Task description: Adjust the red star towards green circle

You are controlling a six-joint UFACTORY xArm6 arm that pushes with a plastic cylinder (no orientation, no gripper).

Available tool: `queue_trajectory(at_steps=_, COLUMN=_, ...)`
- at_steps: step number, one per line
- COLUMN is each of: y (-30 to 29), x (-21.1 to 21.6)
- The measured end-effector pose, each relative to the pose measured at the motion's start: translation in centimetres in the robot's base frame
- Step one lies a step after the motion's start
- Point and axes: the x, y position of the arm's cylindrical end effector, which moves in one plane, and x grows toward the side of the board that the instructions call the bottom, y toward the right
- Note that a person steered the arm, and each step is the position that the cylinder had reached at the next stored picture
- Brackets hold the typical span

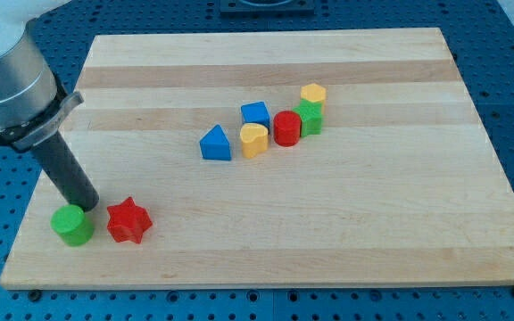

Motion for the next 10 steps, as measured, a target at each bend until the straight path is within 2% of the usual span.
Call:
queue_trajectory(at_steps=2, y=1.5, x=-2.2)
queue_trajectory(at_steps=4, y=9.3, x=-2.0)
queue_trajectory(at_steps=5, y=9.6, x=0.2)
queue_trajectory(at_steps=10, y=8.1, x=1.3)
